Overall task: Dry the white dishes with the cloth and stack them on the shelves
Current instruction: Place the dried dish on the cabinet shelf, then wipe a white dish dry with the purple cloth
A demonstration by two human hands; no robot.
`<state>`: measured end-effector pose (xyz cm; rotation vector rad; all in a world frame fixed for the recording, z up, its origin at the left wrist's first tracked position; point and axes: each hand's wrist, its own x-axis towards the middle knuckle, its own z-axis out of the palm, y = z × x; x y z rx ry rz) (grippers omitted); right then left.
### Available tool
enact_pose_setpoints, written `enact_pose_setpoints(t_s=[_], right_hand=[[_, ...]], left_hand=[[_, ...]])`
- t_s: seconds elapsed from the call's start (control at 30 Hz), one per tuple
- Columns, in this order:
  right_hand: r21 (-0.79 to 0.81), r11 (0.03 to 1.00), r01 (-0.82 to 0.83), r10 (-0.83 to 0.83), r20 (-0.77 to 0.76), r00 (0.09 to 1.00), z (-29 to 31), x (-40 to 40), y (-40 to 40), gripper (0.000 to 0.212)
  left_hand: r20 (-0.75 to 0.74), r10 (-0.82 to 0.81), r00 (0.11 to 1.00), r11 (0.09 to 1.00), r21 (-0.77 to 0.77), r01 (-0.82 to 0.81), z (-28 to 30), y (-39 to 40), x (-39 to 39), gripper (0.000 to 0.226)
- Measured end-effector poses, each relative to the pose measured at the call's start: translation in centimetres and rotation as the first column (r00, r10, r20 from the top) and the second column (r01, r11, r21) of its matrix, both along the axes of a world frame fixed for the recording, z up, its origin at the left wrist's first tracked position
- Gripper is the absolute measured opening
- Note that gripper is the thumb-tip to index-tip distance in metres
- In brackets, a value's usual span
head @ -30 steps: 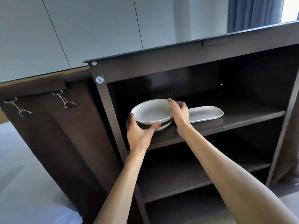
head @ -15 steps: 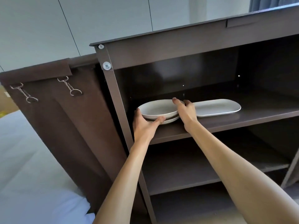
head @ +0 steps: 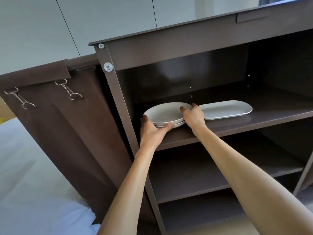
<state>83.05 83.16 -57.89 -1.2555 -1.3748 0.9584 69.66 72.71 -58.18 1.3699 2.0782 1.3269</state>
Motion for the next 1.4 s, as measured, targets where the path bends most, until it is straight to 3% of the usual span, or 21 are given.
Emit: enact_pose_setpoints(t_s=[0.27, 0.33, 0.4, 0.47, 0.6, 0.73, 0.87, 0.97, 1.07, 1.17, 1.23, 1.4], right_hand=[[0.101, 0.995, -0.003, -0.009, 0.121, 0.993, 0.5, 1.6, -2.4, 0.058], [0.173, 0.983, 0.060, -0.082, 0.122, 0.989, 1.0, 3.7, -3.3, 0.051], [0.228, 0.964, 0.135, -0.166, 0.120, 0.979, 1.5, 6.8, -4.0, 0.045], [0.260, 0.942, 0.210, -0.247, 0.117, 0.962, 1.9, 10.3, -4.9, 0.043], [0.330, 0.832, 0.447, -0.517, 0.165, 0.840, 0.4, 21.2, -7.9, 0.049], [0.377, 0.666, 0.643, -0.740, 0.230, 0.632, -1.2, 33.6, -12.8, 0.050], [0.372, 0.479, 0.795, -0.876, 0.263, 0.405, -2.0, 44.2, -18.8, 0.047], [0.293, 0.369, 0.882, -0.902, 0.342, 0.264, -2.5, 50.4, -23.4, 0.046], [0.171, 0.312, 0.934, -0.879, 0.425, 0.216, -4.2, 54.4, -26.9, 0.043], [0.086, 0.304, 0.949, -0.835, 0.503, 0.222, -7.4, 55.7, -29.4, 0.038], [0.122, 0.306, 0.944, -0.809, 0.557, 0.190, -9.7, 55.7, -30.2, 0.030], [0.365, 0.240, 0.900, -0.828, 0.560, -0.007, -14.4, 54.2, -29.9, 0.009]], left_hand=[[-0.055, 0.026, 0.998, 0.999, -0.039, -0.028, 0.6, -1.0, 0.7, 0.114], [-0.161, 0.080, 0.984, 0.993, 0.095, -0.065, 0.6, -1.6, 2.4, 0.110], [-0.232, 0.092, 0.968, 0.941, 0.337, -0.008, 0.4, -1.9, 5.5, 0.106], [-0.258, 0.019, 0.966, 0.860, 0.496, 0.116, 0.5, -1.9, 9.0, 0.101], [-0.334, -0.224, 0.916, 0.705, 0.593, 0.389, -0.5, -1.3, 19.4, 0.091], [-0.436, -0.502, 0.747, 0.539, 0.517, 0.665, -2.4, -2.4, 31.7, 0.084], [-0.424, -0.716, 0.554, 0.385, 0.423, 0.821, -4.3, -4.1, 42.6, 0.082], [-0.369, -0.818, 0.441, 0.343, 0.302, 0.889, -6.0, -4.9, 49.7, 0.073], [-0.289, -0.886, 0.363, 0.345, 0.115, 0.932, -7.9, -4.8, 55.3, 0.064], [-0.238, -0.906, 0.350, 0.359, 0.003, 0.933, -9.6, -3.3, 59.1, 0.063], [-0.236, -0.900, 0.365, 0.390, -0.064, 0.919, -10.2, -1.6, 61.1, 0.061], [-0.137, -0.809, 0.572, 0.588, -0.139, 0.797, -10.6, 3.9, 64.0, 0.050]])
